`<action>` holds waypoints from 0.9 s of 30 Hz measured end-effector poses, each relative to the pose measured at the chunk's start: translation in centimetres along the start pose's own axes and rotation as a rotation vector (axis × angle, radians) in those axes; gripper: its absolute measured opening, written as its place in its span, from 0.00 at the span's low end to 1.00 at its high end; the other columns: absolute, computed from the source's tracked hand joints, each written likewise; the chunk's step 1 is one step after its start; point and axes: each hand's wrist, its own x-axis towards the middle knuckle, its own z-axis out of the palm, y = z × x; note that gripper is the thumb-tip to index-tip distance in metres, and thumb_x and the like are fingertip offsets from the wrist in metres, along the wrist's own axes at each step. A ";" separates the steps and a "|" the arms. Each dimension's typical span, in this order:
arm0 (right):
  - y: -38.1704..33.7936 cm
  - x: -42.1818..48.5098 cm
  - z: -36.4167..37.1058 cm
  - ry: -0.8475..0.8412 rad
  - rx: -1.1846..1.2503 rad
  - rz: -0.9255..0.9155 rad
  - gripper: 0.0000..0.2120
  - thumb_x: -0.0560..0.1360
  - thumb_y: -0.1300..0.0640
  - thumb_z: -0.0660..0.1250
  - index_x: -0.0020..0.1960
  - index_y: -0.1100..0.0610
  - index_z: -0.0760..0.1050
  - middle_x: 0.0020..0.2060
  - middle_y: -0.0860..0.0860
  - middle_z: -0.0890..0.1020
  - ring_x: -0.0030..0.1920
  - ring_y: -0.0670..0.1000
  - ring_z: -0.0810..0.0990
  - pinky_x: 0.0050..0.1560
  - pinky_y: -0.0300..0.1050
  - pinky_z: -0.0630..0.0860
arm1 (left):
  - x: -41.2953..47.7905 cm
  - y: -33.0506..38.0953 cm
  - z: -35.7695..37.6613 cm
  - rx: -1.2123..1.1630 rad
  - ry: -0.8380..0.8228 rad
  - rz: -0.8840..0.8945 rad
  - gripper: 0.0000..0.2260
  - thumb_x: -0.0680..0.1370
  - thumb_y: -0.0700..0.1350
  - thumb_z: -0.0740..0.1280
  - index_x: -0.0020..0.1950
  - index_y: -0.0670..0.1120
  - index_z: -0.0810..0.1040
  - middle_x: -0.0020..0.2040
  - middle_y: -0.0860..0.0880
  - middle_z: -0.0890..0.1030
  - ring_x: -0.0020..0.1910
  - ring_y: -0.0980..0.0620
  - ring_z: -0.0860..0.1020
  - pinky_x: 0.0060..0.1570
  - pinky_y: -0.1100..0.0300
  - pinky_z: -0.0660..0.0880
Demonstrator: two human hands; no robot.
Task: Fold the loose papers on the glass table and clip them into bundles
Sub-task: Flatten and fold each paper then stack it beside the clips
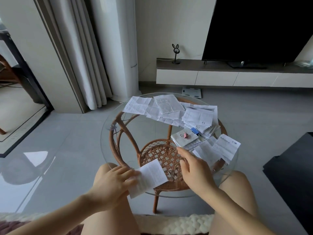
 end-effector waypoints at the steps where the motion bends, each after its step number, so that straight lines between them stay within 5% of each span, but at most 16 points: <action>1: 0.3 0.2 -0.9 0.066 0.008 -0.018 0.19 0.77 0.62 0.63 0.67 0.55 0.72 0.55 0.50 0.82 0.54 0.49 0.81 0.54 0.39 0.75 | -0.2 -0.2 -0.1 -0.015 -0.001 0.015 0.09 0.77 0.48 0.60 0.48 0.51 0.80 0.53 0.54 0.81 0.48 0.51 0.78 0.44 0.57 0.76; 6: 3.1 3.7 -6.1 0.311 -0.067 0.065 0.14 0.73 0.65 0.68 0.58 0.60 0.79 0.51 0.53 0.84 0.51 0.55 0.83 0.51 0.45 0.75 | 2.4 -2.6 -3.8 -0.065 0.120 0.031 0.15 0.81 0.48 0.57 0.46 0.49 0.83 0.43 0.55 0.83 0.40 0.55 0.79 0.40 0.62 0.76; 10: 5.0 7.3 -9.5 0.430 -0.143 0.091 0.14 0.73 0.65 0.68 0.58 0.60 0.79 0.52 0.54 0.83 0.51 0.57 0.82 0.50 0.44 0.73 | 9.1 -3.5 -8.0 -0.255 0.438 -0.254 0.14 0.79 0.52 0.62 0.50 0.47 0.85 0.43 0.57 0.83 0.41 0.69 0.77 0.41 0.77 0.71; 12: 6.1 9.2 -10.4 0.403 -0.178 0.082 0.17 0.73 0.64 0.68 0.62 0.60 0.76 0.57 0.54 0.81 0.56 0.57 0.79 0.53 0.45 0.72 | 13.2 -3.8 -8.6 -0.345 0.587 -0.404 0.06 0.75 0.42 0.71 0.51 0.45 0.85 0.43 0.55 0.83 0.39 0.66 0.78 0.38 0.80 0.68; 15: 8.0 12.8 -11.0 0.206 -0.229 0.098 0.25 0.74 0.60 0.67 0.71 0.57 0.68 0.68 0.51 0.72 0.68 0.53 0.69 0.66 0.45 0.64 | 20.4 -3.8 -8.4 -0.367 0.661 -0.429 0.09 0.74 0.38 0.71 0.53 0.45 0.84 0.48 0.51 0.84 0.42 0.63 0.80 0.43 0.78 0.71; 19: 10.7 15.3 -10.1 -0.040 -0.312 0.076 0.23 0.76 0.57 0.63 0.71 0.53 0.68 0.71 0.47 0.69 0.72 0.47 0.63 0.71 0.38 0.53 | 28.8 -3.1 -5.0 -0.306 0.547 -0.209 0.10 0.74 0.36 0.71 0.54 0.45 0.84 0.53 0.48 0.84 0.50 0.52 0.82 0.54 0.64 0.76; 22: 12.0 14.7 -8.8 -0.077 -0.271 0.051 0.18 0.75 0.58 0.64 0.65 0.52 0.75 0.65 0.45 0.75 0.66 0.46 0.71 0.68 0.35 0.57 | 31.8 -3.1 -1.1 -0.234 0.324 -0.086 0.12 0.73 0.34 0.67 0.54 0.43 0.84 0.51 0.44 0.84 0.48 0.44 0.83 0.49 0.49 0.80; 27: 14.1 13.3 -8.2 -0.078 -0.138 0.130 0.16 0.74 0.65 0.62 0.56 0.52 0.82 0.49 0.40 0.82 0.52 0.45 0.79 0.67 0.38 0.65 | 32.1 -4.2 4.4 -0.274 -0.134 -0.187 0.20 0.78 0.34 0.59 0.66 0.51 0.77 0.67 0.49 0.76 0.66 0.47 0.72 0.64 0.54 0.70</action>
